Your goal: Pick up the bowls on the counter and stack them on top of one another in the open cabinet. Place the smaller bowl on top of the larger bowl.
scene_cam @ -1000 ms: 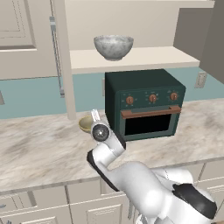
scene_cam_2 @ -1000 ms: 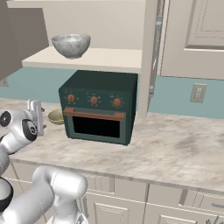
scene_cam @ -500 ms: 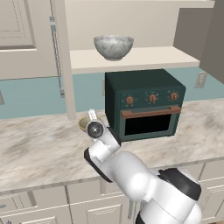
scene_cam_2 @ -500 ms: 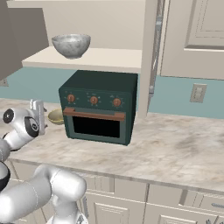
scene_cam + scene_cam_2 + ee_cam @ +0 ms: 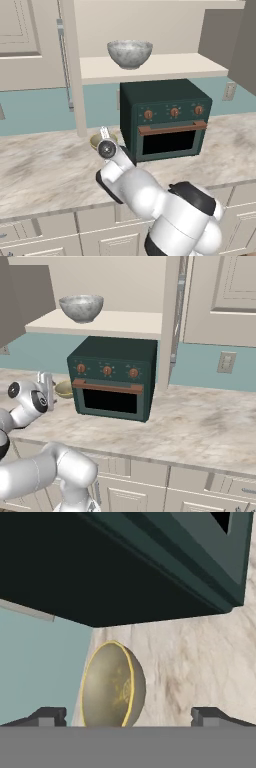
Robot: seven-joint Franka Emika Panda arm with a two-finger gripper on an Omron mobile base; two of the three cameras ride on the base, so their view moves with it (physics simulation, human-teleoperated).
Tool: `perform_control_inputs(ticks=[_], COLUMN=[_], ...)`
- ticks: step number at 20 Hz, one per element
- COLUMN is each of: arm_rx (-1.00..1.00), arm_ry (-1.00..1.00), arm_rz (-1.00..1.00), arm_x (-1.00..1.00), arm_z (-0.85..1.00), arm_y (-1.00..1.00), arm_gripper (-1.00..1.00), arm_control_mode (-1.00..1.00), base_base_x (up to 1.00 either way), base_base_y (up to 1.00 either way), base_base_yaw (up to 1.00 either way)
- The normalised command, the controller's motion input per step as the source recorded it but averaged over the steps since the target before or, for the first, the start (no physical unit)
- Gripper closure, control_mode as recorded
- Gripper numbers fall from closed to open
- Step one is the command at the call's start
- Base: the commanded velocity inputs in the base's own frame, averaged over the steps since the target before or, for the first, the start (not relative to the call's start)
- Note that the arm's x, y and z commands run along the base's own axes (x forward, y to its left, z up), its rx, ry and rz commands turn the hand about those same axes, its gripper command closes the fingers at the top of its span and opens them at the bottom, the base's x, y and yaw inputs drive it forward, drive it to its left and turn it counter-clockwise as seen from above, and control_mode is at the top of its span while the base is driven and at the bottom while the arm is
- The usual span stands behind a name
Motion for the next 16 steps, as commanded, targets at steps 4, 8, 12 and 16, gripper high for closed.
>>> perform_control_inputs(ticks=[4,8,12,16], arm_rx=[0.0,0.0,0.0,0.0], arm_ry=[0.01,0.04,0.06,0.06], arm_rz=[0.0,-0.01,-0.01,-0.01], arm_x=[0.24,0.28,0.27,0.24], arm_z=[-0.1,-0.07,-0.1,-0.18], arm_y=[0.01,0.04,0.06,0.1], arm_gripper=[-1.0,-1.0,-1.0,-1.0], arm_control_mode=[-1.0,-1.0,-1.0,-1.0], base_base_x=[0.0,0.0,0.0,0.0], base_base_y=[0.0,0.0,0.0,0.0], base_base_yaw=[0.0,0.0,0.0,0.0])
